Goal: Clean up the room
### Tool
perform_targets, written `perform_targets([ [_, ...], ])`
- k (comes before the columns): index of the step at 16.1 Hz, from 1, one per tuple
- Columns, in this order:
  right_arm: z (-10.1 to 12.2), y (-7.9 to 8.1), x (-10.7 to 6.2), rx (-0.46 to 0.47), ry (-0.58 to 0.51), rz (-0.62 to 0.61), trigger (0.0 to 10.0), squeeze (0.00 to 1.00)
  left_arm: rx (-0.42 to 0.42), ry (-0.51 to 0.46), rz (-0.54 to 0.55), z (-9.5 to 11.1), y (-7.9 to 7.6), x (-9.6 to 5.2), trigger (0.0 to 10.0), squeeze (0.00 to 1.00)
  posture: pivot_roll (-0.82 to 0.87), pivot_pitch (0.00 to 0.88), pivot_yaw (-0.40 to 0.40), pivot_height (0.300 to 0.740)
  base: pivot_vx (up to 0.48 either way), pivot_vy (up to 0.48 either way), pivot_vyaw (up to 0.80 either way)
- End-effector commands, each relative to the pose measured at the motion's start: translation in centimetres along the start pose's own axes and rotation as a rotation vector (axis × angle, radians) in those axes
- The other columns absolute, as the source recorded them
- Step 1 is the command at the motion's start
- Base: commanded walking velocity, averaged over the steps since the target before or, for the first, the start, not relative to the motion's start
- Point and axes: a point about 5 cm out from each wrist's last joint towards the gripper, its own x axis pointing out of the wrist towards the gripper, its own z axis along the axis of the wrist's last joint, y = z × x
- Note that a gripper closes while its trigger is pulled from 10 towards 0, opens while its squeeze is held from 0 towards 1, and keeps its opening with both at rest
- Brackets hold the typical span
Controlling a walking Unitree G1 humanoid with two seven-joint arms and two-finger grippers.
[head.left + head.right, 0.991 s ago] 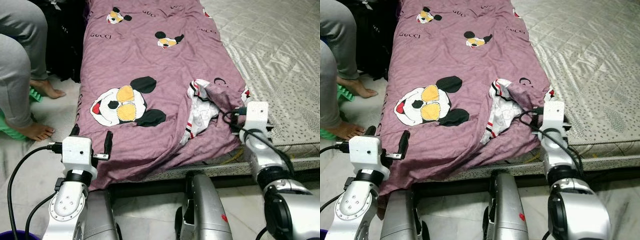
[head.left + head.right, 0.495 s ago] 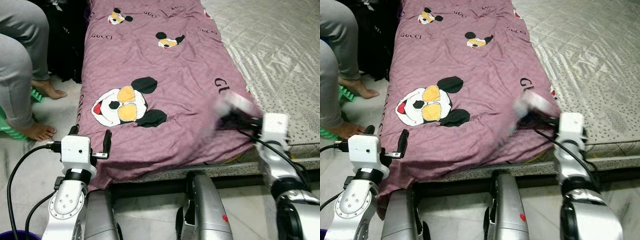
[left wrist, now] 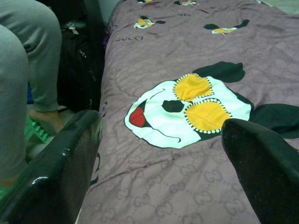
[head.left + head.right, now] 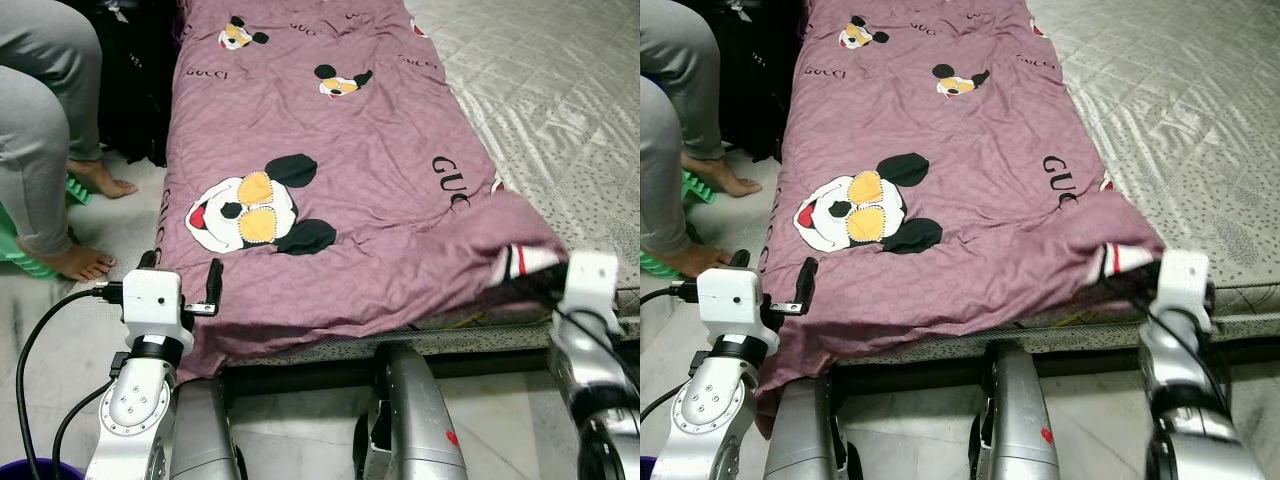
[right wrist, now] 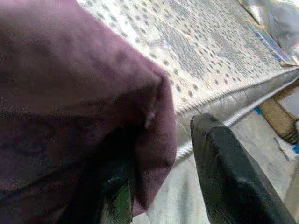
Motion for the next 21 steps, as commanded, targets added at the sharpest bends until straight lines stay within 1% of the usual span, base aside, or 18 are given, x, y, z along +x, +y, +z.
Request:
perform_targets([
  [1, -1.0, -1.7, 0.0, -0.051, 0.008, -0.019, 5.6, 0.0, -0.001, 0.009, 0.02, -0.3, 0.4, -0.1, 10.0, 0.0, 0.07, 0.186, -0.01, 0.517, 0.0, 0.0, 0.0],
  [2, -1.9, -2.3, -0.4, -0.073, 0.014, -0.015, 6.5, 0.0, -0.002, 0.009, 0.021, -0.3, 0.4, 0.0, 10.0, 0.0, 0.06, 0.185, -0.011, 0.517, 0.0, 0.0, 0.0],
  [3, -2.6, -3.0, -0.8, -0.083, 0.016, -0.011, 6.6, 0.0, -0.002, 0.009, 0.023, -0.3, 0.5, 0.0, 10.0, 0.0, 0.05, 0.184, -0.01, 0.517, 0.0, 0.0, 0.0],
  [5, -3.6, -4.0, -2.1, -0.09, 0.005, 0.027, 9.3, 0.0, -0.002, 0.01, 0.022, -0.4, 0.5, 0.2, 10.0, 0.0, 0.03, 0.182, -0.007, 0.517, 0.0, 0.0, 0.0],
  [6, -4.1, -4.2, -3.0, -0.101, -0.001, 0.062, 10.0, 0.0, -0.003, 0.009, 0.019, -0.5, 0.4, 0.3, 10.0, 0.0, 0.02, 0.181, -0.003, 0.517, 0.0, 0.0, 0.0],
  [7, -4.8, -4.2, -4.3, -0.138, -0.013, 0.126, 10.0, 0.0, -0.005, 0.009, 0.012, -0.5, 0.3, 0.5, 10.0, 0.0, 0.0, 0.178, 0.004, 0.517, 0.0, 0.0, 0.0],
  [9, -5.7, -4.6, -6.2, -0.161, -0.018, 0.192, 10.0, 0.0, -0.01, 0.006, -0.002, -0.5, 0.1, 0.9, 10.0, 0.0, -0.01, 0.176, 0.009, 0.517, 0.0, 0.0, 0.0],
  [11, -6.0, -5.4, -7.3, -0.229, -0.044, 0.229, 10.0, 0.0, -0.019, -0.004, -0.008, -0.3, -0.2, 1.3, 10.0, 0.0, -0.03, 0.173, 0.014, 0.517, 0.0, 0.0, 0.0],
  [12, -6.1, -6.0, -7.3, -0.25, -0.047, 0.226, 10.0, 0.0, -0.022, -0.009, -0.011, -0.2, -0.3, 1.4, 10.0, 0.0, -0.03, 0.172, 0.016, 0.517, 0.0, 0.0, 0.0],
  [13, -5.9, -6.6, -7.2, -0.253, -0.041, 0.198, 10.0, 0.49, -0.023, -0.012, -0.013, -0.2, -0.4, 1.6, 10.0, 0.0, -0.04, 0.171, 0.016, 0.517, 0.0, 0.0, 0.0],
  [14, -4.9, -7.4, -6.7, -0.243, -0.071, 0.157, 10.0, 1.0, -0.026, -0.015, -0.013, -0.1, -0.4, 1.6, 10.0, 0.0, -0.05, 0.169, 0.017, 0.517, 0.0, 0.0, 0.0],
  [15, -3.4, -7.9, -6.1, -0.21, -0.117, 0.124, 10.0, 1.0, -0.028, -0.017, -0.012, -0.1, -0.5, 1.7, 10.0, 0.0, -0.05, 0.168, 0.017, 0.517, 0.0, 0.0, 0.0],
  [16, -2.7, -8.0, -5.9, -0.196, -0.14, 0.111, 10.0, 1.0, -0.029, -0.017, -0.012, -0.1, -0.5, 1.7, 10.0, 0.0, -0.05, 0.167, 0.019, 0.517, 0.0, 0.0, 0.0],
  [17, -0.1, -7.7, -5.1, -0.128, -0.208, 0.083, 10.0, 1.0, -0.032, -0.02, -0.012, -0.1, -0.6, 1.9, 10.0, 0.0, -0.05, 0.164, 0.018, 0.517, 0.0, 0.0, 0.0],
  [18, 1.8, -6.9, -4.8, -0.059, -0.248, 0.094, 10.0, 1.0, -0.034, -0.025, -0.012, 0.0, -0.7, 2.0, 10.0, 0.0, -0.05, 0.163, 0.018, 0.517, 0.0, 0.0, 0.0],
  [19, 3.7, -5.4, -4.7, 0.046, -0.273, 0.137, 10.0, 1.0, -0.036, -0.029, -0.012, 0.0, -0.8, 2.0, 10.0, 0.0, -0.05, 0.16, 0.017, 0.517, 0.0, 0.0, 0.0],
  [20, 5.5, -2.9, -4.8, 0.145, -0.285, 0.221, 10.0, 1.0, -0.039, -0.033, -0.011, 0.1, -0.8, 2.1, 10.0, 0.0, -0.05, 0.157, 0.016, 0.517, 0.0, 0.0, 0.0],
  [21, 6.0, -0.8, -5.0, 0.136, -0.274, 0.288, 10.0, 1.0, -0.041, -0.035, -0.009, 0.1, -0.8, 2.1, 10.0, 0.0, -0.05, 0.157, 0.016, 0.517, 0.0, 0.0, 0.0],
])
